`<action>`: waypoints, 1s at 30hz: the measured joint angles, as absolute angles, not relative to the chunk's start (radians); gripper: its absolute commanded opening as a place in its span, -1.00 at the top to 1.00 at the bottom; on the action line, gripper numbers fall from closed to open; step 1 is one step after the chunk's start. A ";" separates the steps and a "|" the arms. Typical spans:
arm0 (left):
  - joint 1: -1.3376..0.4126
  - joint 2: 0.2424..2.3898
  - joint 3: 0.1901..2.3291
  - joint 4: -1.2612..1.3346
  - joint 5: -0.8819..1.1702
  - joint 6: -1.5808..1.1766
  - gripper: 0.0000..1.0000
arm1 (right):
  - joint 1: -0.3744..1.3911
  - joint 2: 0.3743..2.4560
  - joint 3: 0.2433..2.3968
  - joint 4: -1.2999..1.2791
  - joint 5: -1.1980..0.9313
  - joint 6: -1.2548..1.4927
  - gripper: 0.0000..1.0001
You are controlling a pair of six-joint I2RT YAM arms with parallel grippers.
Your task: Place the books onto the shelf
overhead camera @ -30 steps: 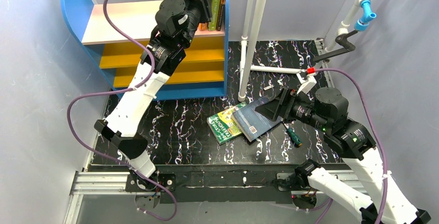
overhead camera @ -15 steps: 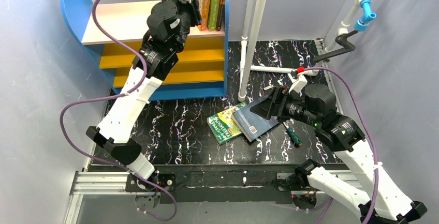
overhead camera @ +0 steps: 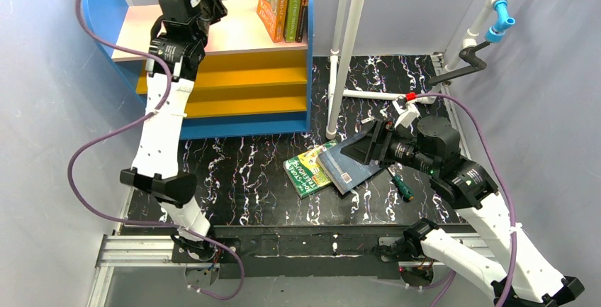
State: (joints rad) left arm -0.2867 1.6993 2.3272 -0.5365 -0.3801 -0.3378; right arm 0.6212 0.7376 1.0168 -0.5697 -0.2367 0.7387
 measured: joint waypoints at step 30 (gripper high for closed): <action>-0.288 1.927 2.359 -0.488 -0.034 -0.476 0.46 | 0.621 0.823 1.017 -0.549 -0.269 0.739 -0.68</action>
